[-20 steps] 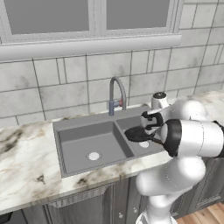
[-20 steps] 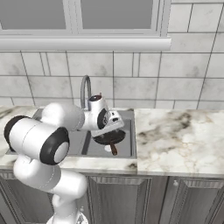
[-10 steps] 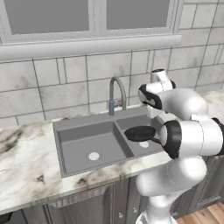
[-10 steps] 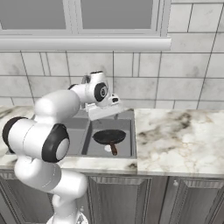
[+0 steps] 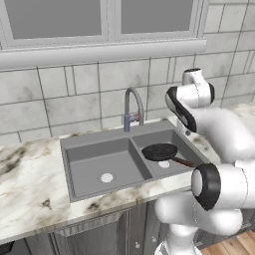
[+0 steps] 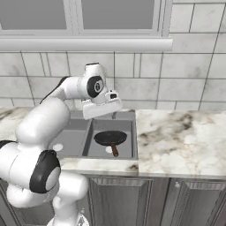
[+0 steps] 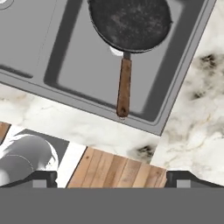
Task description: Move the pot and pan from the stove into the sink.
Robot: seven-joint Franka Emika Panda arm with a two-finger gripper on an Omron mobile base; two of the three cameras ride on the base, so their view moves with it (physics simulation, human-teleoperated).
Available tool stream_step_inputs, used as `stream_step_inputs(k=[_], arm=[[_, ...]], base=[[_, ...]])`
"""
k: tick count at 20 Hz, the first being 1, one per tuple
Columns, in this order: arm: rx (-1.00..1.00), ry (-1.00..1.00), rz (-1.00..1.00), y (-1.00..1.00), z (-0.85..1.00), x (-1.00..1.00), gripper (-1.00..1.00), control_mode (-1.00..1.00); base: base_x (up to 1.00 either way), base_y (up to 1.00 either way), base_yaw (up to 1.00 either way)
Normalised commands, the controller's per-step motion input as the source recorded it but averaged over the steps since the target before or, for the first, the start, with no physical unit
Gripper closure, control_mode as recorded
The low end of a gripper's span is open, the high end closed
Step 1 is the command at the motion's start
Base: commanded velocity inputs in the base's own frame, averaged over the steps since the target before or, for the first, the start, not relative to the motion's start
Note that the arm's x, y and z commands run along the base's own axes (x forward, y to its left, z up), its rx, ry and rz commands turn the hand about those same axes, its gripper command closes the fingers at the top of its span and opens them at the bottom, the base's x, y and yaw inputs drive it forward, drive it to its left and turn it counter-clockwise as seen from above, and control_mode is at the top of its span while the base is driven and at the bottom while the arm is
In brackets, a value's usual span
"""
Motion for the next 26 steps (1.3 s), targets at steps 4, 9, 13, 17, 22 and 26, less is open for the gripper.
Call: stream_step_inputs(k=[4,9,13,17,22,26], arm=[[0.00,-0.22,0.08,0.00,0.26,-0.83,-1.00,-1.00],[0.00,-0.35,0.07,0.00,0.12,-0.70,-1.00,-1.00],[0.00,-0.35,0.09,0.00,0.03,-0.65,-1.00,-1.00],[-0.01,-0.44,0.08,0.00,-0.07,-0.56,-1.00,-1.00],[-0.01,-0.30,0.02,0.00,-0.02,-0.18,-1.00,-1.00],[0.00,0.00,0.00,0.00,0.00,0.00,-1.00,-1.00]], base=[[0.00,0.00,0.00],[0.00,0.00,0.00],[0.00,0.00,0.00],[0.00,0.00,0.00],[0.00,0.00,0.00],[0.00,0.00,0.00]])
